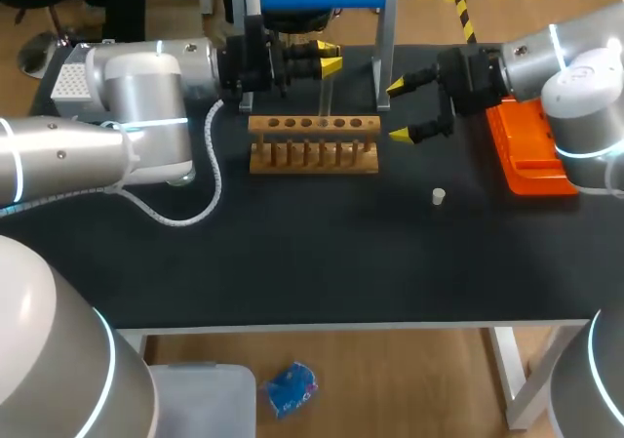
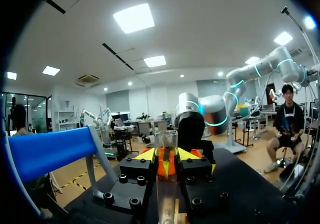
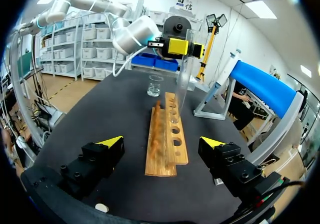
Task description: Invert the test tube, pick up the pipette, mount the tip to pipette, aspirate from beaker and dispense into the tube, eject the tip, return the pipette, and cap with the stopper.
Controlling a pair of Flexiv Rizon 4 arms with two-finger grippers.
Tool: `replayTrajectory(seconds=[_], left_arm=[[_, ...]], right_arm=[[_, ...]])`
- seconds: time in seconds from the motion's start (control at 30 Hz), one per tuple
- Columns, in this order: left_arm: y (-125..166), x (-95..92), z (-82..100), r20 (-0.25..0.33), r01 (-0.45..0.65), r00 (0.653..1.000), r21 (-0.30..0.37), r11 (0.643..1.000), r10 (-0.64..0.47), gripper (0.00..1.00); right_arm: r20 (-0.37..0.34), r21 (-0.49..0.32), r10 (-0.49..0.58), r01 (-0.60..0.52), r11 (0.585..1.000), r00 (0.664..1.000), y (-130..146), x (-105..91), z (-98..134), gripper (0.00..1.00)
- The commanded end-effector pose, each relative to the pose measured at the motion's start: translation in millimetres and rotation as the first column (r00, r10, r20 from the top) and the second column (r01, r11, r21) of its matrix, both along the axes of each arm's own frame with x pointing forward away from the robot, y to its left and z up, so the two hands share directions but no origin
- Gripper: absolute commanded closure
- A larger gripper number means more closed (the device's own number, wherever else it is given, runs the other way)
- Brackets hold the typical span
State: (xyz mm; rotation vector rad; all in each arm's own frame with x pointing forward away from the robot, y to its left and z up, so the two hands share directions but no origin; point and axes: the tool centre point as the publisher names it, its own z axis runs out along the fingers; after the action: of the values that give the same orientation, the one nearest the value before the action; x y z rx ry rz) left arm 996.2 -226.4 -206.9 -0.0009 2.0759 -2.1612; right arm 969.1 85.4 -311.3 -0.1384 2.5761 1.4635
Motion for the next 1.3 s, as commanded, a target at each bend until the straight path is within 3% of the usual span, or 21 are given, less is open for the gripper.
replayTrajectory(seconds=[0.03, 0.37, 1.3], left_arm=[[0, 0.4, -5.2, -0.001, 0.003, 1.0, -0.007, 1.0, -0.003, 1.0], [0, 1.6, -12.1, 0.011, 0.003, 1.0, -0.047, 0.999, -0.002, 1.0], [0, 1.3, -39.9, 0.006, -0.006, 1.0, -0.014, 1.0, 0.006, 1.0]], right_arm=[[0.0, -0.001, 0.0, 0.0, 1.0, 1.0, 0, -0.4, 0, 0.0], [0.0, -0.001, 0.0, 0.0, 1.0, 1.0, 0, -0.4, 0, 0.0], [0.0, -0.001, 0.0, 0.0, 1.0, 1.0, 0, -0.4, 0, 0.0]])
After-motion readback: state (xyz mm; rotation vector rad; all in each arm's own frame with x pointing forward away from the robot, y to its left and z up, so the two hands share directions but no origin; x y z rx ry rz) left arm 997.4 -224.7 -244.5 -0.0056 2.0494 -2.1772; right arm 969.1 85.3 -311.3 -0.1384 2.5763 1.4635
